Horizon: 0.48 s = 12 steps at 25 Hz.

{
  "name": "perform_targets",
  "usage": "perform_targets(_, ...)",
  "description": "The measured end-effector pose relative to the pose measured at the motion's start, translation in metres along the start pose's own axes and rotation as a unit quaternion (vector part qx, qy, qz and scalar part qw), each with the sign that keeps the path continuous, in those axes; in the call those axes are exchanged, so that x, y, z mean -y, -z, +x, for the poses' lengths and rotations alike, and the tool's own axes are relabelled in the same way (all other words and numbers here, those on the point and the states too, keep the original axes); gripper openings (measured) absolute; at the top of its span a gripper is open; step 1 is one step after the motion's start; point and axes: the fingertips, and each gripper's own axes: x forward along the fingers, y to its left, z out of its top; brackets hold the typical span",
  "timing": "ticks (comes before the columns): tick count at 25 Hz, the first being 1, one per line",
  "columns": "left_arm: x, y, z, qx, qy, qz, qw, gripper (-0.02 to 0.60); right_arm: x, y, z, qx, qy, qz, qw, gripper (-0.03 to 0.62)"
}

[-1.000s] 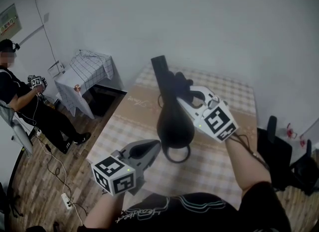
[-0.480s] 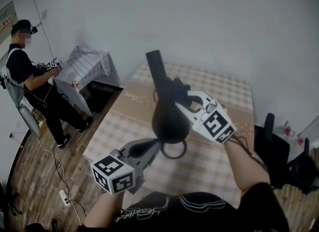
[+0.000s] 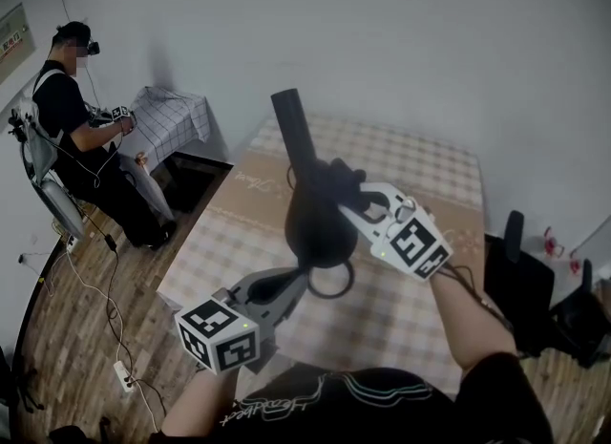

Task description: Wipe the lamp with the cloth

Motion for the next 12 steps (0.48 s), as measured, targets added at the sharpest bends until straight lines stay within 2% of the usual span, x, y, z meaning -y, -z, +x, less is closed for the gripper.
perform_targets(12, 0.011, 0.023, -0.001, -0.017, -0.001, -0.013, 0.9998, -0.002, -0.022, 0.029, -0.018, -0.014, 0.001, 0.033, 0.999, 0.057)
